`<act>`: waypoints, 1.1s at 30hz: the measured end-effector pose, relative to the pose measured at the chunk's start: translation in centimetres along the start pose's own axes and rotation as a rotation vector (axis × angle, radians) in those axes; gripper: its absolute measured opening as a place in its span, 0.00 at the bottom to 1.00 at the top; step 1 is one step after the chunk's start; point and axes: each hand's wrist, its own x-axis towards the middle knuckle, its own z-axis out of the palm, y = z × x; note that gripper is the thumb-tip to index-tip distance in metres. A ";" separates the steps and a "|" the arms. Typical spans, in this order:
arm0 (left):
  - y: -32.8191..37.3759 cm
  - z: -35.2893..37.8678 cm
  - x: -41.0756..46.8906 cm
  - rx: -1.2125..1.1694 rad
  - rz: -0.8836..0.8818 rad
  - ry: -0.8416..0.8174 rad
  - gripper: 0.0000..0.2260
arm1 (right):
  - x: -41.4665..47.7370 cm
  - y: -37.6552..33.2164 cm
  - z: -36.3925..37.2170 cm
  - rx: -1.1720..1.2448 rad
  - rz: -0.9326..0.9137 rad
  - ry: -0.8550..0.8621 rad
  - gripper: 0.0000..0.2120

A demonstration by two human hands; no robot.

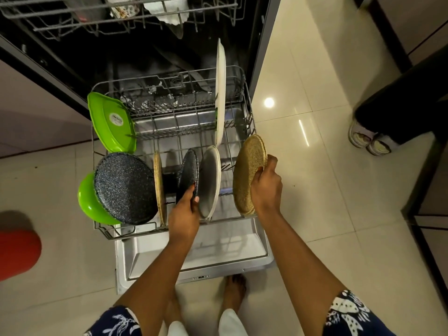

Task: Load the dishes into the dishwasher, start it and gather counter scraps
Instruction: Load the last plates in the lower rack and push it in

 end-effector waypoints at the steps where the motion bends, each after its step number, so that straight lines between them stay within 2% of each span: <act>1: 0.0 0.0 0.0 0.006 -0.005 -0.001 0.19 | 0.3 0.0 0.2 -0.002 -0.005 -0.017 0.16; 9: -0.6 0.6 -0.4 -0.003 -0.009 0.016 0.19 | 2.5 0.2 2.3 -0.047 0.027 -0.198 0.20; 16: -1.0 1.0 -0.5 -0.030 -0.011 0.017 0.19 | 3.3 1.9 3.3 -0.117 -0.004 -0.120 0.18; 21: -1.0 1.3 -0.6 -0.052 -0.032 0.025 0.19 | 4.1 3.7 2.8 -0.408 -0.140 -0.038 0.21; 26: -0.8 1.5 -0.7 -0.080 -0.069 0.036 0.19 | 4.8 2.9 2.6 -0.335 -0.082 -0.139 0.21; 31: -0.9 2.1 -0.8 -0.136 -0.071 0.081 0.19 | 7.5 0.9 2.4 -0.296 -0.160 -0.311 0.18; 33: -0.9 2.2 -0.8 -0.152 -0.069 0.092 0.18 | 8.6 0.0 2.6 -0.278 -0.116 -0.373 0.19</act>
